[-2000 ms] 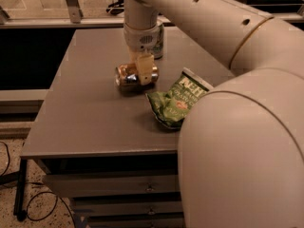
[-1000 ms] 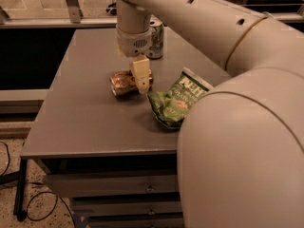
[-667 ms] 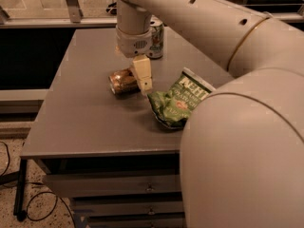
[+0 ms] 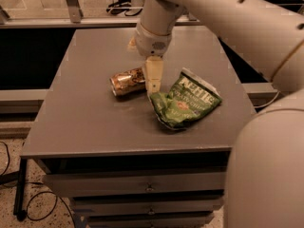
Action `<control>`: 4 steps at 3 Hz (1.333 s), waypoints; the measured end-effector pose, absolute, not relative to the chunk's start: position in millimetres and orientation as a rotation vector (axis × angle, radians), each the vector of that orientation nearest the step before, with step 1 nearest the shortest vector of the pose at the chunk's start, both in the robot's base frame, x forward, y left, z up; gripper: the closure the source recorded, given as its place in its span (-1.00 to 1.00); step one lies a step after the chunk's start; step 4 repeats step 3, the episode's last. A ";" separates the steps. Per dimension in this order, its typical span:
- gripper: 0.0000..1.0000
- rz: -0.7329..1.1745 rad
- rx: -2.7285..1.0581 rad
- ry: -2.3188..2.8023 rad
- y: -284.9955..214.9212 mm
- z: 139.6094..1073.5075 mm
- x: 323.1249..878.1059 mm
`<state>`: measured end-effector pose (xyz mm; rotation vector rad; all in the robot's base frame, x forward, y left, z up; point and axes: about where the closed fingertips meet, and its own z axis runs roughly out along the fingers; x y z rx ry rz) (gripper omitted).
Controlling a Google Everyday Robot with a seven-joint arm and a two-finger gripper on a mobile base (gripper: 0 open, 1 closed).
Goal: Knock orange can over
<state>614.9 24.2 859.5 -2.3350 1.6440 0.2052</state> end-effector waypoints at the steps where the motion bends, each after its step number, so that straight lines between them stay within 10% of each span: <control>1: -1.00 0.353 -2.110 1.596 11.5 869.0 595.6; 4: -1.00 0.424 -1.794 1.435 -7.9 887.1 574.0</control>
Offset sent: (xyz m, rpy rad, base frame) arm -0.0408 -0.2358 0.0951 1.1233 -0.2539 -0.6100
